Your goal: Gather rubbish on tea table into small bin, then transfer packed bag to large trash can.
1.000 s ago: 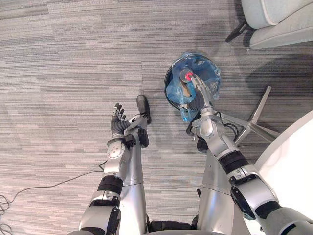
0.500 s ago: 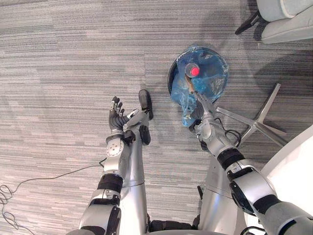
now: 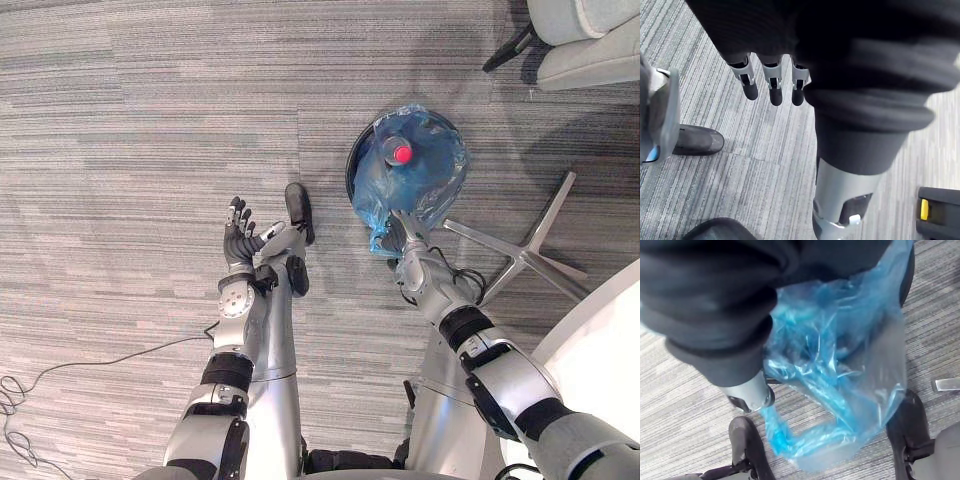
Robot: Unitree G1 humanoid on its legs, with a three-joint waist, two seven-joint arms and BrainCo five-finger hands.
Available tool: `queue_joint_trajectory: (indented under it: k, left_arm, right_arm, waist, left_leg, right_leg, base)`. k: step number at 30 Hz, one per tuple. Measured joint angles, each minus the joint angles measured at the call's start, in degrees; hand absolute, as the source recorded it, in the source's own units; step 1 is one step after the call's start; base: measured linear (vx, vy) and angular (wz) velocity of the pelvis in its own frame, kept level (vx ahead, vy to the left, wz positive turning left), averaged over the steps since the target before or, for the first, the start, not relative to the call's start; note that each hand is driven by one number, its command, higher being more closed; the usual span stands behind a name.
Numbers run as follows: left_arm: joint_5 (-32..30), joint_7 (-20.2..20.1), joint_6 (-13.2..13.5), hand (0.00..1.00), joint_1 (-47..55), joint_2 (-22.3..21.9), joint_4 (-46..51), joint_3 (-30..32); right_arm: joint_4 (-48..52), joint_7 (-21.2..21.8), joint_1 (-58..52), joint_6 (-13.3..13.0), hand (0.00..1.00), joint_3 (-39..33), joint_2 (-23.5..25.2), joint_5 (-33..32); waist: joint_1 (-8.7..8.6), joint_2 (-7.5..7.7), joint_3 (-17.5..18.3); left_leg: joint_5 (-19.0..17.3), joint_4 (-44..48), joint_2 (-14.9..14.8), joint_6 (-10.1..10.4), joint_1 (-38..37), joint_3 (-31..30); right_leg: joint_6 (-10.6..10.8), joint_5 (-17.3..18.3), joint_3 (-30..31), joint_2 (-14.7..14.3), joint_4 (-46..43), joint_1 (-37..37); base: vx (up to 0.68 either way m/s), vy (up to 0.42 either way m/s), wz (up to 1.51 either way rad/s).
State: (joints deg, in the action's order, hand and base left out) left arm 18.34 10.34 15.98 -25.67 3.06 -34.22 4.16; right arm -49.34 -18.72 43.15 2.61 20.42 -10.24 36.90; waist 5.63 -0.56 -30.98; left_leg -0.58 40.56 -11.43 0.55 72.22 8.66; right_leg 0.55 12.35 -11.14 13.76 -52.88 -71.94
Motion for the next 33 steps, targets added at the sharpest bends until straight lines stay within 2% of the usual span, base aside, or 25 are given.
queue_joint_trajectory:
  k: [4,6,8,10,13,18,20,23,25,26,28,29,33]
  left_arm:
    - [0.0,0.0,-1.4,0.00,0.1,-0.8,-0.1,0.5]
    - [-0.1,-0.2,-2.4,0.00,1.3,-1.2,0.0,0.5]
    - [-0.1,-0.2,-2.8,0.00,2.3,-1.3,0.0,0.4]
    - [-0.6,-0.3,-3.5,0.00,4.6,-1.1,0.1,0.4]
    - [-1.3,-0.4,-4.3,0.00,6.8,-0.9,0.2,-0.9]
    - [-3.2,-0.8,-4.6,0.00,12.5,-0.1,0.2,-4.2]
    - [-3.6,-1.6,-4.6,0.00,15.8,0.7,0.1,-5.8]
    - [-4.8,-2.7,-4.9,0.00,18.5,3.4,-1.8,-9.2]
    - [-5.8,-3.0,-5.4,0.00,19.0,4.0,-5.0,-11.4]
    - [-6.9,-3.1,-5.6,0.00,20.0,4.1,-6.1,-11.6]
    - [-7.8,-3.4,-5.7,0.00,20.8,4.3,-6.8,-12.5]
    - [-9.4,-4.1,-5.7,0.00,22.2,5.2,-7.0,-13.7]
    - [-12.1,-4.3,-5.6,0.00,24.8,5.9,-7.1,-14.8]
  right_arm:
    - [9.6,-0.1,-3.0,0.0,1.00,-0.1,0.2,-1.6]
    - [17.9,-0.2,-6.8,-0.1,1.00,-0.2,1.0,-2.8]
    - [20.3,-0.2,-8.6,-0.1,1.00,-0.2,1.8,-3.1]
    - [24.5,-0.2,-13.0,-0.4,1.00,-0.4,3.3,-3.7]
    - [28.2,0.1,-19.2,-1.1,1.00,-0.3,4.0,-4.2]
    - [33.8,1.9,-29.6,-2.2,1.00,0.5,6.5,-4.9]
    - [36.5,3.6,-33.7,-2.8,1.00,2.6,7.3,-5.4]
    - [37.2,5.7,-36.6,-4.8,1.00,5.0,7.3,-5.8]
    - [37.2,7.5,-38.7,-5.1,1.00,5.3,7.1,-6.0]
    - [37.2,8.5,-39.9,-5.4,1.00,5.5,6.4,-6.0]
    - [37.2,9.4,-40.6,-6.1,1.00,5.4,6.1,-6.0]
    - [37.3,11.0,-42.3,-7.0,1.00,5.4,5.1,-6.5]
    - [37.5,14.2,-44.9,-8.3,1.00,5.4,3.5,-7.2]
  waist:
    - [-0.19,0.01,0.0]
    - [-0.47,0.04,0.0]
    - [-0.85,0.05,0.0]
    - [-1.79,0.10,0.0]
    - [-1.80,0.23,0.1]
    - [-1.99,1.95,0.7]
    - [-2.33,4.22,2.1]
    - [-3.54,5.78,4.5]
    - [-3.75,5.85,6.9]
    - [-4.47,5.87,8.7]
    - [-4.74,5.87,10.1]
    - [-4.90,5.74,12.4]
    - [-4.91,4.38,17.2]
  left_leg:
    - [-0.2,0.4,-0.3,0.1,-1.5,0.0]
    - [-0.3,0.5,-0.6,0.1,-3.9,-0.1]
    - [-0.4,0.3,-0.7,0.1,-5.6,-0.2]
    - [-0.9,-0.2,-0.7,0.5,-9.6,0.1]
    - [-1.0,-2.8,-1.1,0.5,-15.4,1.3]
    - [-0.7,-9.2,-1.6,0.9,-28.1,4.3]
    - [-0.4,-13.3,-1.0,1.4,-34.9,5.6]
    - [0.5,-18.9,0.0,2.7,-41.5,5.5]
    - [1.1,-22.6,0.7,3.2,-45.2,5.5]
    - [1.5,-24.7,1.4,3.2,-47.5,5.6]
    - [2.0,-26.5,1.7,3.1,-49.6,5.7]
    - [2.5,-29.0,2.4,2.7,-52.7,5.9]
    - [3.4,-34.6,3.1,3.1,-59.4,6.2]
  right_leg:
    - [0.0,0.0,-0.1,-0.2,0.0,1.8]
    - [0.0,0.0,-0.2,-0.5,0.4,4.3]
    - [0.0,0.0,-0.3,-0.6,0.7,6.1]
    - [0.1,0.1,-0.2,-0.7,1.6,10.1]
    - [0.2,0.0,0.0,-1.6,4.6,15.6]
    - [1.4,-1.4,0.0,-2.6,12.0,27.6]
    - [1.3,-2.6,0.0,-3.0,16.3,33.7]
    - [1.9,-4.5,-0.7,-3.9,22.8,40.7]
    - [2.6,-5.3,-0.9,-4.3,26.6,44.5]
    - [2.5,-5.9,-1.2,-4.6,29.1,47.0]
    - [2.4,-6.4,-1.3,-4.6,30.8,49.1]
    - [2.6,-6.7,-1.4,-4.7,33.5,52.1]
    - [3.2,-8.0,-2.5,-5.9,40.2,59.5]
  base:
    - [-0.05,-0.017,-0.05]
    - [-0.06,-0.028,-0.08]
    - [-0.04,-0.024,-0.06]
    - [-0.06,-0.038,-0.09]
    - [-0.06,-0.046,-0.17]
    - [0.03,-0.051,-0.18]
    - [0.13,-0.055,-0.19]
    - [0.18,-0.019,-0.07]
    - [0.21,0.017,-0.04]
    - [0.22,0.014,0.03]
    - [0.25,0.016,0.02]
    - [0.32,0.017,-0.02]
    - [0.25,-0.003,0.01]
